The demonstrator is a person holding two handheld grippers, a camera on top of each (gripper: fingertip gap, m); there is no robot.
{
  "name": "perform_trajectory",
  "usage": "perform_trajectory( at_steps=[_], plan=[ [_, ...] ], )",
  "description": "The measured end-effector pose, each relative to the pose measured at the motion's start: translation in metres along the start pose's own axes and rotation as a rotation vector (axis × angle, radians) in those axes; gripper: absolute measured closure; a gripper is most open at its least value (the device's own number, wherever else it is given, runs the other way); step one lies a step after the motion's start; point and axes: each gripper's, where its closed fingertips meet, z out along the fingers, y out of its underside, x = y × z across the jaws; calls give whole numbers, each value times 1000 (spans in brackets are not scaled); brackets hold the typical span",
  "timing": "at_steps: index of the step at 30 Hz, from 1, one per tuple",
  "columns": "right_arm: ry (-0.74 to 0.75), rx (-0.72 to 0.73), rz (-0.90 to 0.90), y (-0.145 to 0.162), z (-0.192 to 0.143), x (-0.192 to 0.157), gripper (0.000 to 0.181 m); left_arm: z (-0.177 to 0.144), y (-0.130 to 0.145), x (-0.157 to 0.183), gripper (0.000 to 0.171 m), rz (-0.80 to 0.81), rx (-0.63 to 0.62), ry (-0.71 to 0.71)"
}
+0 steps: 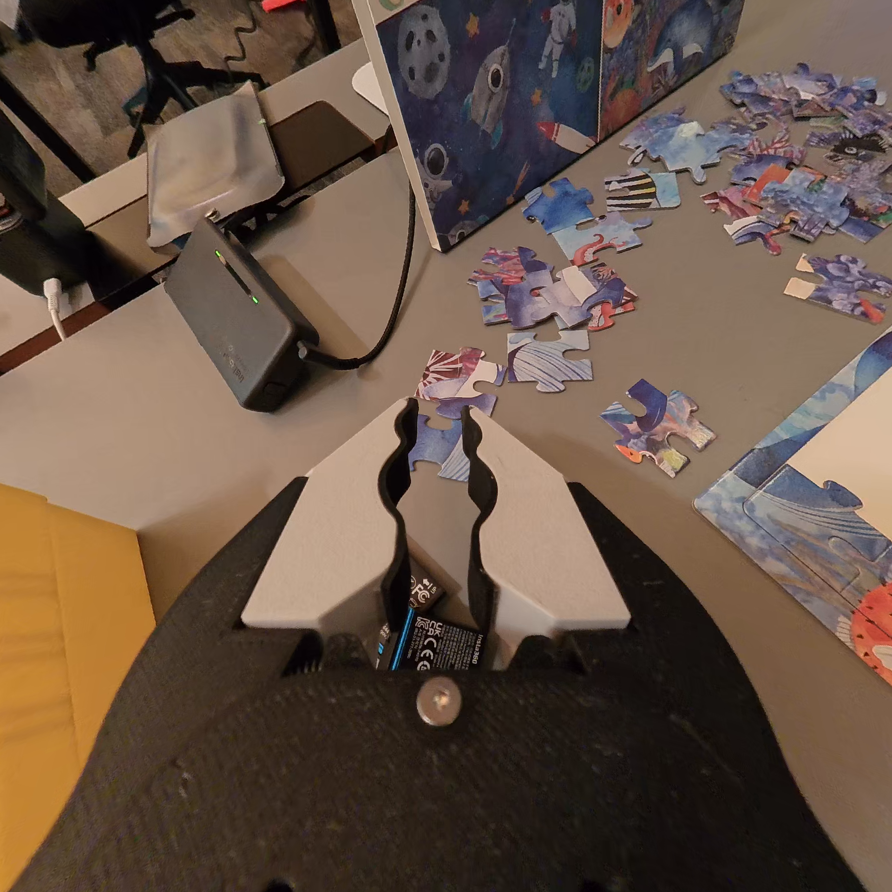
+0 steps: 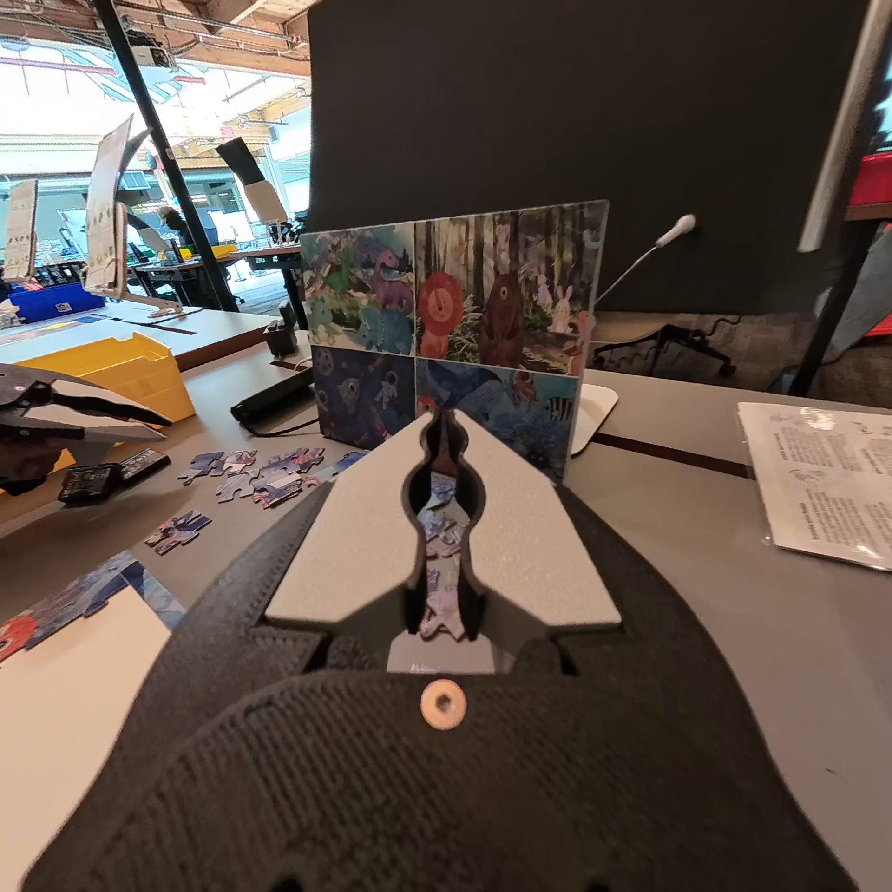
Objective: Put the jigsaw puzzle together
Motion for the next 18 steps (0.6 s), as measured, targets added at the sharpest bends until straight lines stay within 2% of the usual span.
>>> perform_trajectory(
  at_steps=[11,18],
  plan=[
    [69,109,96,-22,-36,42,178,1,1,1,156,9,-10,-2],
    [-57,135,171,-24,-41,33,164,2,2,1,156,15,-16,-5]
  ],
)
